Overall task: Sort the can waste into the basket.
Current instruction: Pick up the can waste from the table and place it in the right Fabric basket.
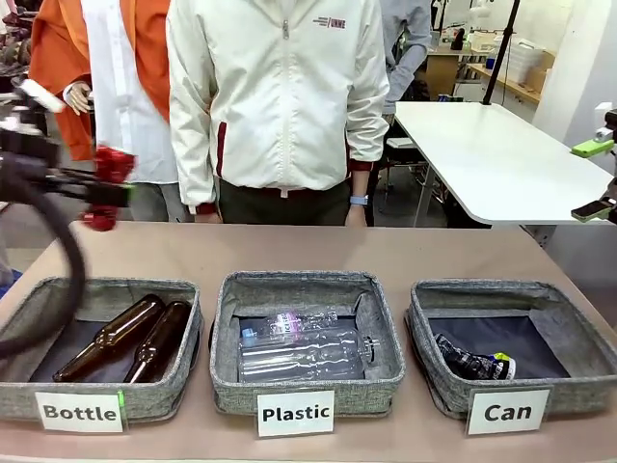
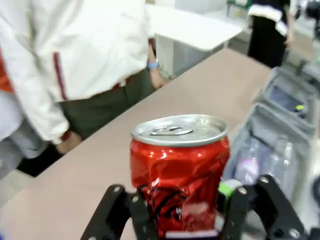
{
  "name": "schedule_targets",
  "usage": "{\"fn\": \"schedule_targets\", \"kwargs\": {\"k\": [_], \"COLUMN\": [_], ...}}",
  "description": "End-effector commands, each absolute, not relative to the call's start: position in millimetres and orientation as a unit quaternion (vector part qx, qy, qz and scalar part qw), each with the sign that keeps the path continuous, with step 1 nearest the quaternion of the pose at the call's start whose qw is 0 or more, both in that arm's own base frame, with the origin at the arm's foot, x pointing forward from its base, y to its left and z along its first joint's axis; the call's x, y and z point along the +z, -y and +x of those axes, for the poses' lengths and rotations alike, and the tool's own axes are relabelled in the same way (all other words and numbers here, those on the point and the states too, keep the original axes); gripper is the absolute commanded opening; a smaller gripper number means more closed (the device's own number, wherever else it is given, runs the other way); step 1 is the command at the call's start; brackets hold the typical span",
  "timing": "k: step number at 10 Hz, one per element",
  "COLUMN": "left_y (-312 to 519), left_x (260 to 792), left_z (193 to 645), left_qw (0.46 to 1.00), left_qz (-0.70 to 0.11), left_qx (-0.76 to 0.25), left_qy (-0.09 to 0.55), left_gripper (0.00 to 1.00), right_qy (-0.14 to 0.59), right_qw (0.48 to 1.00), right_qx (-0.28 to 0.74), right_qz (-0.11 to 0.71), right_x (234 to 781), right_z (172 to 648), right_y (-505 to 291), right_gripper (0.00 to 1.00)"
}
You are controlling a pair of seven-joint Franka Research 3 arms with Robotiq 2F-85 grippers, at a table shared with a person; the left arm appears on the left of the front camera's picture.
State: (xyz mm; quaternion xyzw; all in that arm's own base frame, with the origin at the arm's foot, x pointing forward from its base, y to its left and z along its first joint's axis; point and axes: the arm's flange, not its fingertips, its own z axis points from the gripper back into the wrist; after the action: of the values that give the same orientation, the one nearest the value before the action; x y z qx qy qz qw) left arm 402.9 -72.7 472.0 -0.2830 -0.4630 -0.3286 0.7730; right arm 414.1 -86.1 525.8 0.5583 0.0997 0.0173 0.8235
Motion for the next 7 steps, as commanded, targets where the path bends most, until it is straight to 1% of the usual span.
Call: {"fn": "schedule_targets", "kwargs": {"k": [1,2,3,4,5,6,7], "left_y": [158,201,243,286,332,372,407], "left_x": [459,460,462,459,452,445,436], "left_z": [434,436,435,425,405,388,376], "left_qw": [0.768,0.751,0.732,0.721,0.694,0.675,0.668], "left_qz": [-0.276,-0.289,-0.311,-0.335,-0.359,-0.365,-0.364], "left_qx": [-0.332,-0.370,-0.400,-0.443,-0.494,-0.530,-0.549], "left_qy": [0.473,0.464,0.455,0.414,0.383,0.362,0.347], "left_gripper": [0.00,0.00,0.00,0.00,0.00,0.00,0.00], "right_qy": [-0.102,-0.100,-0.116,-0.115,-0.110,-0.111,-0.105], "right_qw": [0.824,0.823,0.824,0.831,0.833,0.832,0.834], "right_qx": [0.028,0.017,0.013,-0.017,-0.041,-0.058,-0.074], "right_qz": [0.556,0.558,0.554,0.544,0.541,0.540,0.536], "right_x": [526,526,538,543,545,544,545], "right_z": [413,414,399,389,376,360,341], "right_y": [89,86,100,119,142,163,186], "right_gripper": [1.00,1.00,1.00,1.00,1.00,1.00,1.00]}}
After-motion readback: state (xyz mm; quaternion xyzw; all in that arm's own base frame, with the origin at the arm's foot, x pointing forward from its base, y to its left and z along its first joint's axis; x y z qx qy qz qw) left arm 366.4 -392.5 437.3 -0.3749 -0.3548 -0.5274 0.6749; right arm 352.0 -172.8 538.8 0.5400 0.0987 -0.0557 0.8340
